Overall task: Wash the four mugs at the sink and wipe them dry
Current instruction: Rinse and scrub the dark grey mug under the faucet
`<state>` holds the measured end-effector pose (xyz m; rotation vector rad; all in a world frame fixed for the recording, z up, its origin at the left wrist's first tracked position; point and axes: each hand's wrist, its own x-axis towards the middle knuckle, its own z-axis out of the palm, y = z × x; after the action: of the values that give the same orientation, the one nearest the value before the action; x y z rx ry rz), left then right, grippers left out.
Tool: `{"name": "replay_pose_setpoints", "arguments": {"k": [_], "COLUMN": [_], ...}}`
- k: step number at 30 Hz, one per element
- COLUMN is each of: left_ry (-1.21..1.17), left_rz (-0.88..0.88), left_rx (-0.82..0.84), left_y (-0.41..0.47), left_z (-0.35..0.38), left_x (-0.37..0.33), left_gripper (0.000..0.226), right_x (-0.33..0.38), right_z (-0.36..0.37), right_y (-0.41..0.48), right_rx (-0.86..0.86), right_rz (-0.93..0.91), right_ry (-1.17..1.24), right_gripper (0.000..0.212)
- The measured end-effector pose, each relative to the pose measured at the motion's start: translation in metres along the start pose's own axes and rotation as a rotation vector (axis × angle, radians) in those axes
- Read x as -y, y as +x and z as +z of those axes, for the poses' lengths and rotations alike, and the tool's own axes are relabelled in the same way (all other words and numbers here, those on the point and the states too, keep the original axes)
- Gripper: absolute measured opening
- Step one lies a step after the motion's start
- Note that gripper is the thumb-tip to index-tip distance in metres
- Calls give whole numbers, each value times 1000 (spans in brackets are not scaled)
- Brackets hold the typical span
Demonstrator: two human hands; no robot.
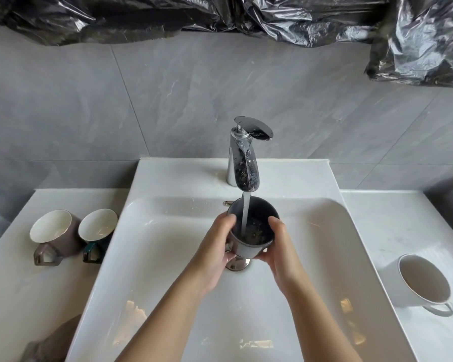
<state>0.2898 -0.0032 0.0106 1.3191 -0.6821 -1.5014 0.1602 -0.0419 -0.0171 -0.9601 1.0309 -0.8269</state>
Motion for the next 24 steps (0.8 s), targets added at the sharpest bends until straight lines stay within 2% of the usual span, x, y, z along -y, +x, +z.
{"name": "replay_pose_setpoints", "arguments": {"k": [3, 6, 7, 9, 11, 15, 18, 21, 24], "left_ry": [128, 170, 199, 328, 487, 748, 829, 950, 1017], "left_rz": [33, 58, 78, 131, 155, 243, 289, 271, 189], "left_rx": [-43, -146, -177, -200, -227, -335, -363, -282, -207], "left_y": [1, 3, 3, 5, 6, 11, 11, 15, 21], "left_z": [0, -3, -4, -6, -7, -13, -18, -21, -18], "left_x": [-2, 2, 3, 5, 5, -1, -9, -17, -22], "left_gripper": [48, 41, 40, 36, 31, 19, 10, 23, 35], "right_x": [0, 1, 1, -1, -2, 5, 10, 14, 13], "right_z": [-4, -8, -10, -16, -23, -28, -32, -31, -19], "right_y": [1, 0, -1, -1, -1, -1, 1, 4, 9], "right_rx": [64, 128, 148, 184, 194, 208, 162, 121, 130], "right_rz": [-12, 69, 116, 209, 229, 141, 7, -118, -107], "right_ry": [-54, -64, -48, 26, 44, -35, -80, -233, -312], "right_gripper": [53, 49, 51, 68, 77, 47, 54, 53, 50]}}
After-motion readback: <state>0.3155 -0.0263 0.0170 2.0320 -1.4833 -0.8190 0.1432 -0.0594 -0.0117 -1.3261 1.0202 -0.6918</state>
